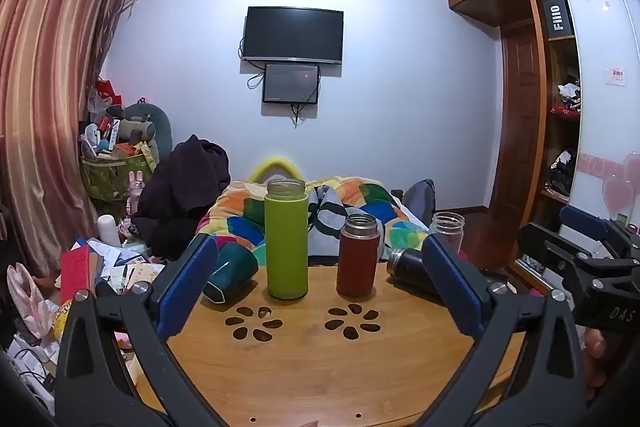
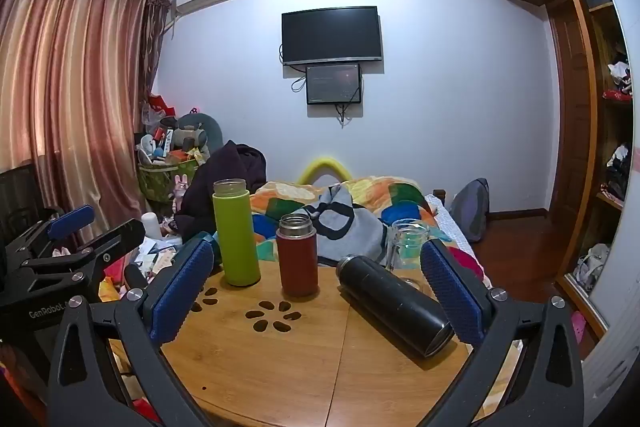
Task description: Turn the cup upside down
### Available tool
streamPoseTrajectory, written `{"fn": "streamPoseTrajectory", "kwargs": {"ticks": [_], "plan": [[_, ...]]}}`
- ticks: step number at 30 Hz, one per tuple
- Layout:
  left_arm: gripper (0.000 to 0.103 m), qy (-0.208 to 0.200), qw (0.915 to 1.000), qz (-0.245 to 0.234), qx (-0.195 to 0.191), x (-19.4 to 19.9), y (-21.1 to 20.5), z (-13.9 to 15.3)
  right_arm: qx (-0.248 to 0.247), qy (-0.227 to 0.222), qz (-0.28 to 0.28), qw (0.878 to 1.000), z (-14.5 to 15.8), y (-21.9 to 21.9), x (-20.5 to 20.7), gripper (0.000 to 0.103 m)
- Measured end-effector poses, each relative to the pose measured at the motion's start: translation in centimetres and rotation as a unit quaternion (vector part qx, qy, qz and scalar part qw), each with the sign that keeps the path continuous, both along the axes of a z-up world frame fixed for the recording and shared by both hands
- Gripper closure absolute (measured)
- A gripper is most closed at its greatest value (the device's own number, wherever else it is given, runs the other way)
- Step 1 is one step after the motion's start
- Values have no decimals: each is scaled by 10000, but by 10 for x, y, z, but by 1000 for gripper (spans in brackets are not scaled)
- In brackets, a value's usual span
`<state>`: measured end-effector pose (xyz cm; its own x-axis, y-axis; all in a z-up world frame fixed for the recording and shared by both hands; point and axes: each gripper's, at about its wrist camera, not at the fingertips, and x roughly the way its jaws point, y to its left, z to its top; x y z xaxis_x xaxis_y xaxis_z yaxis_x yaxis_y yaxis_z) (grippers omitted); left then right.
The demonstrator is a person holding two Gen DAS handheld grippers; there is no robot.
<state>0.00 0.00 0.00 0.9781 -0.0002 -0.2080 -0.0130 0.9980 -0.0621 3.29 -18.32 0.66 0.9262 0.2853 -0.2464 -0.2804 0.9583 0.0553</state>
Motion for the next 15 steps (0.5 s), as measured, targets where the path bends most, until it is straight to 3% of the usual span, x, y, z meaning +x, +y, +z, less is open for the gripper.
{"fn": "streamPoseTrajectory", "kwargs": {"ticks": [15], "plan": [[0, -13, 9998, -191, 101, -5, -6, 3, 71, 105, 33, 9999, -3, -2, 2, 0]]}}
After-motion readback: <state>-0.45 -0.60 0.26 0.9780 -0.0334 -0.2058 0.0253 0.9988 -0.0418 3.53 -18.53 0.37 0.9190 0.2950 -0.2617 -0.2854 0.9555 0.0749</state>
